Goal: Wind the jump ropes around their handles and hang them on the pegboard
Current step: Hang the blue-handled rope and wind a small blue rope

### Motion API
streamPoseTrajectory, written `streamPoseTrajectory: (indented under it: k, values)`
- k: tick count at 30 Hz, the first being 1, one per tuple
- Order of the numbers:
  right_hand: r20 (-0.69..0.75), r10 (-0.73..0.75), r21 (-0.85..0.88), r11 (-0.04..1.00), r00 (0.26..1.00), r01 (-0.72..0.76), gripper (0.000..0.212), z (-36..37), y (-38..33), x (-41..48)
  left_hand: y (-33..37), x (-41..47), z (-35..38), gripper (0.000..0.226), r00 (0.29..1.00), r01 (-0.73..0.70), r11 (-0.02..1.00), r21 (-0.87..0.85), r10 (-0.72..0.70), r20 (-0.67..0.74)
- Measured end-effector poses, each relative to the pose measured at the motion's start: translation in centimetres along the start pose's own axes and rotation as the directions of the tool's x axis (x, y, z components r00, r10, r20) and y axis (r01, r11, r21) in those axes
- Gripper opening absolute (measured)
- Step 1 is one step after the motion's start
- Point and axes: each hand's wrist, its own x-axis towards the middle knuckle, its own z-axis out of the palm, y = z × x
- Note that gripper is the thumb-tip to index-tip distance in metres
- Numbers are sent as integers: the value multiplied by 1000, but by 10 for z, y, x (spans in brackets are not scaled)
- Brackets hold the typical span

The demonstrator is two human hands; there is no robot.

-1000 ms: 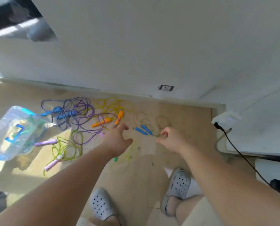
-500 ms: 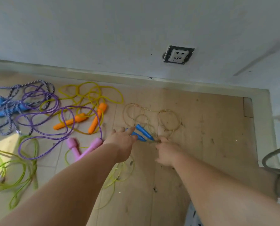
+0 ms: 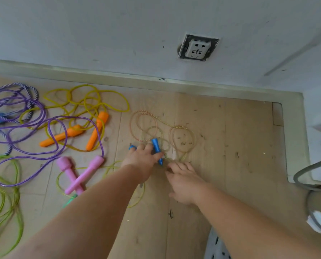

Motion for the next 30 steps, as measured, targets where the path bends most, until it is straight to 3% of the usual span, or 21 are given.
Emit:
streamPoseTrajectory:
  k: [6,9,15,21,26,28,30]
  values:
    - [30,-17,71,997,999,15,90,-6,-2,-11,-6,5,12,65,999,18,996,-91,-21,-31]
    - [-30,-17,104,994,999,20,95,-18,-6,-16,-10,4,4,47,997,53,986,-157,-61,-45]
    - [-147,25,370,928,989,32,90,-74,-24,-44,-36,-43,-45,22,960,86,881,-466,-199,-199]
    - [-241,-23,446,885,970,131,81,-182,-72,-167,-43,-195,-138,26,862,38,858,-513,-287,-417]
    - [-294,-48,457,870,954,184,79,-285,-129,-328,-22,-360,-265,20,920,-48,791,-609,-203,-336]
    - [-318,-43,489,848,947,203,75,-324,-153,-400,-12,-432,-317,21,923,-57,808,-587,-181,-339]
    - [-337,-22,552,805,941,217,58,-356,-179,-469,-2,-503,-365,21,929,-59,853,-519,-144,-341]
